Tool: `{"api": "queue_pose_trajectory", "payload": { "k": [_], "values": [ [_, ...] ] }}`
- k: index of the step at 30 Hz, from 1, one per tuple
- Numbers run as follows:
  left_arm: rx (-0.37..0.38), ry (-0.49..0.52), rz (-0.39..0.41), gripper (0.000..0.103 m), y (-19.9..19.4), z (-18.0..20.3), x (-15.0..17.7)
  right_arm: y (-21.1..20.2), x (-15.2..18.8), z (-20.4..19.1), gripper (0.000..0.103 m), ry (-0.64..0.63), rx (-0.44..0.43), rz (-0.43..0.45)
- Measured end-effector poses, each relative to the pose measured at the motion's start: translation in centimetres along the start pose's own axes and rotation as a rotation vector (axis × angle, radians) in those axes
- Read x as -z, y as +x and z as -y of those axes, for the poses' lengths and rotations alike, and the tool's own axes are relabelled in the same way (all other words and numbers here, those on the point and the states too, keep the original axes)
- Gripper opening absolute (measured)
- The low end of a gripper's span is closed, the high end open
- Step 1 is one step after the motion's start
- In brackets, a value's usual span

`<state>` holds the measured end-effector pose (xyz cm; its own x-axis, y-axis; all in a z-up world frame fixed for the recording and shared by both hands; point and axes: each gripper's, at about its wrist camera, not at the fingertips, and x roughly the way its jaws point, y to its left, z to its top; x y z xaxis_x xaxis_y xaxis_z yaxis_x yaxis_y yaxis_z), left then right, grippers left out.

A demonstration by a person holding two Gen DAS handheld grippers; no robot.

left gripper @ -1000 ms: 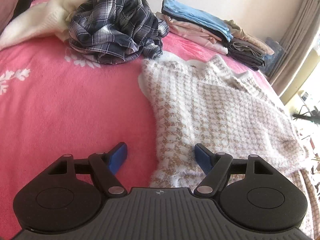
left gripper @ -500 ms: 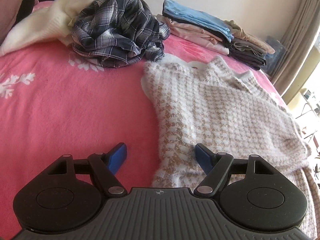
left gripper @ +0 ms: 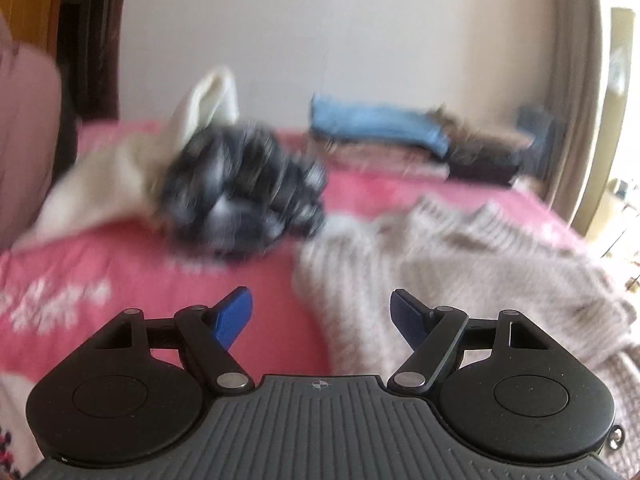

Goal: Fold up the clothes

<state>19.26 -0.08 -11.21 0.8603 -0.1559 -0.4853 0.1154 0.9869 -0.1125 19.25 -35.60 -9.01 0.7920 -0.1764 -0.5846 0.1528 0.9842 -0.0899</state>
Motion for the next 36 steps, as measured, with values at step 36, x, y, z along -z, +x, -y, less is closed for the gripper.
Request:
{"api": "queue_pose_trajectory", "payload": {
  "k": [36],
  "values": [
    [0.068, 0.092, -0.022, 0.044, 0.6, 3.1, 1.3, 5.6, 0.2, -4.4, 0.018, -0.019, -0.135, -0.093]
  ]
}}
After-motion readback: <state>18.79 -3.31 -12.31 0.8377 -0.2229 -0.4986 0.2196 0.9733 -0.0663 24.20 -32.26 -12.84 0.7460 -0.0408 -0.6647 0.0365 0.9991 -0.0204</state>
